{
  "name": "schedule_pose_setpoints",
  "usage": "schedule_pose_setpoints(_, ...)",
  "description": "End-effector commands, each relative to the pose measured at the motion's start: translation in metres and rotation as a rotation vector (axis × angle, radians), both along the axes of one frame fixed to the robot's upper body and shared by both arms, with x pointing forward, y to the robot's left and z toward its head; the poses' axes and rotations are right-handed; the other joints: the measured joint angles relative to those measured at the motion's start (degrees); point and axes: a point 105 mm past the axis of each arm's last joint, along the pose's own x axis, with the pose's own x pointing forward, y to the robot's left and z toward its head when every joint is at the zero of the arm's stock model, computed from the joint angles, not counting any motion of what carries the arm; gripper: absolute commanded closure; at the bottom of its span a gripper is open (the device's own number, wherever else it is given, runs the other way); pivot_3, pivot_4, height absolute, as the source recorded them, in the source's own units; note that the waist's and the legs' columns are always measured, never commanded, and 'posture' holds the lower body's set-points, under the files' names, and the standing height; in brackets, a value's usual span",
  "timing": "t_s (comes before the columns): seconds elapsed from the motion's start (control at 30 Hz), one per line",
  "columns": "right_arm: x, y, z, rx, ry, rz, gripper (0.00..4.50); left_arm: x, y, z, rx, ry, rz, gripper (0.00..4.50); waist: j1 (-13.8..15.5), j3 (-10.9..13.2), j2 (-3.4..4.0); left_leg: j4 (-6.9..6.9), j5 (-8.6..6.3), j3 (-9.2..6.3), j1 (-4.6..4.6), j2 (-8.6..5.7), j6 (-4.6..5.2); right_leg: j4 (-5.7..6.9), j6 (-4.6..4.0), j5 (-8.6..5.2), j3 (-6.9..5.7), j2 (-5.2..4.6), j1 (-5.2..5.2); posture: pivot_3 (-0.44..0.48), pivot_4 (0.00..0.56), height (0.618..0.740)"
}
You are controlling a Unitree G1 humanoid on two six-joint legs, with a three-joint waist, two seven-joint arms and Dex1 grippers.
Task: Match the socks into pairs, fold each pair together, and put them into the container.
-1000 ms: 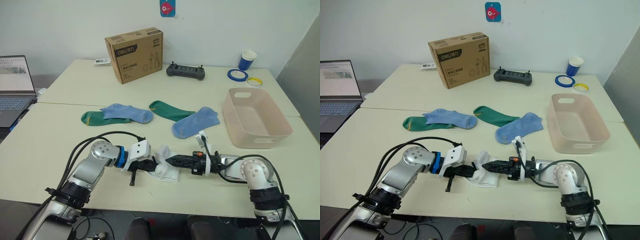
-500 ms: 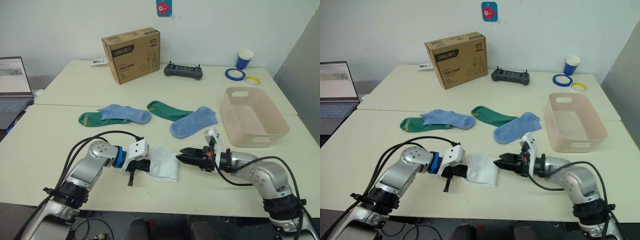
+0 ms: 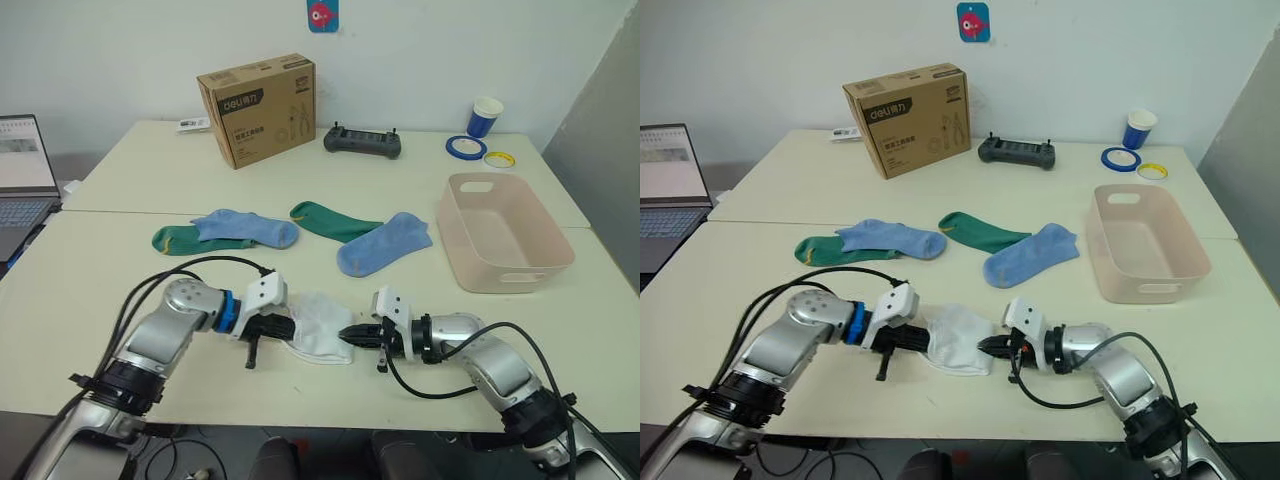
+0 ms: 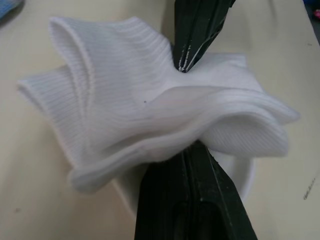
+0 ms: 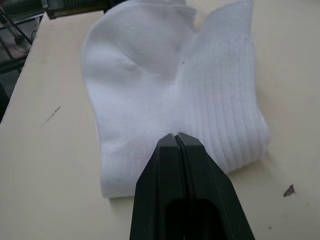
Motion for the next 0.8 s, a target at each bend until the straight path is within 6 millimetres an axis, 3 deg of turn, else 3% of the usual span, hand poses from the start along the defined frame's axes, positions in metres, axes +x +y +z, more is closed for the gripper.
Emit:
schedule_pose_setpoints(0.03,-0.002,-0.002,-0.003,-0.024,-0.004,0.02,4.48,0.0,0.019,0.041,-0.004,-0.06,0.002,4.5,0.01,0.07,-0.08,0.0,0.0,-0.01,0.0,0.01,0.0,0.01,-0.06,-0.04,-0.02,0.0,0.0,0.0,0.15,0.74)
schedule_pose_setpoints(0.1,-0.003,-0.003,-0.002,-0.021,0.0,0.027,4.48,0.004,0.021,0.059,-0.02,-0.112,0.004,4.5,0.13,0.07,-0.08,-0.02,0.0,0.01,0.0,0.01,0.0,0.01,-0.14,-0.08,-0.03,-0.01,0.0,0.0,0.15,0.74)
schedule_pose_setpoints(0.17,-0.003,-0.004,0.0,-0.009,0.006,0.028,4.48,0.004,0.006,0.07,-0.082,-0.134,-0.023,4.5,0.64,0.09,-0.11,-0.02,0.0,0.0,-0.01,0.01,0.0,-0.01,-0.15,-0.1,-0.07,-0.02,0.02,0.0,0.15,0.74)
schedule_pose_setpoints(0.27,-0.004,-0.005,0.003,0.0,0.009,0.029,4.48,-0.005,-0.021,0.07,-0.159,-0.126,-0.094,4.5,0.84,0.08,-0.11,-0.01,0.0,0.06,-0.01,-0.04,0.0,-0.02,-0.13,-0.11,-0.05,-0.09,0.05,0.0,0.15,0.74)
schedule_pose_setpoints(0.43,-0.006,-0.004,0.017,0.068,0.047,0.008,4.48,-0.007,-0.036,0.045,-0.125,-0.136,-0.119,4.5,0.54,0.11,-0.15,-0.01,0.0,0.0,-0.03,-0.01,0.0,0.0,-0.1,-0.1,-0.04,-0.02,0.03,0.0,0.15,0.74)
schedule_pose_setpoints(0.57,-0.006,-0.01,0.038,0.183,0.148,-0.071,4.48,0.003,-0.029,0.012,-0.017,-0.17,-0.091,4.5,0.35,0.12,-0.14,-0.02,0.0,-0.08,0.0,0.0,0.0,0.04,-0.11,-0.1,-0.04,0.04,0.02,0.0,0.15,0.74)
schedule_pose_setpoints(0.67,-0.015,-0.014,0.047,0.257,0.312,-0.104,3.9,0.007,-0.025,0.005,-0.012,-0.164,-0.069,4.5,0.4,0.14,-0.17,-0.01,0.0,-0.06,-0.04,0.01,0.0,0.03,-0.11,-0.1,-0.02,0.03,0.02,0.0,0.15,0.74)
schedule_pose_setpoints(0.8,-0.017,-0.024,0.037,0.208,0.493,-0.252,2.57,0.004,-0.016,-0.009,0.014,-0.133,-0.056,4.5,0.39,0.14,-0.18,-0.03,0.0,-0.04,-0.05,0.01,0.0,0.01,-0.12,-0.1,-0.03,-0.01,0.03,0.0,0.15,0.74)
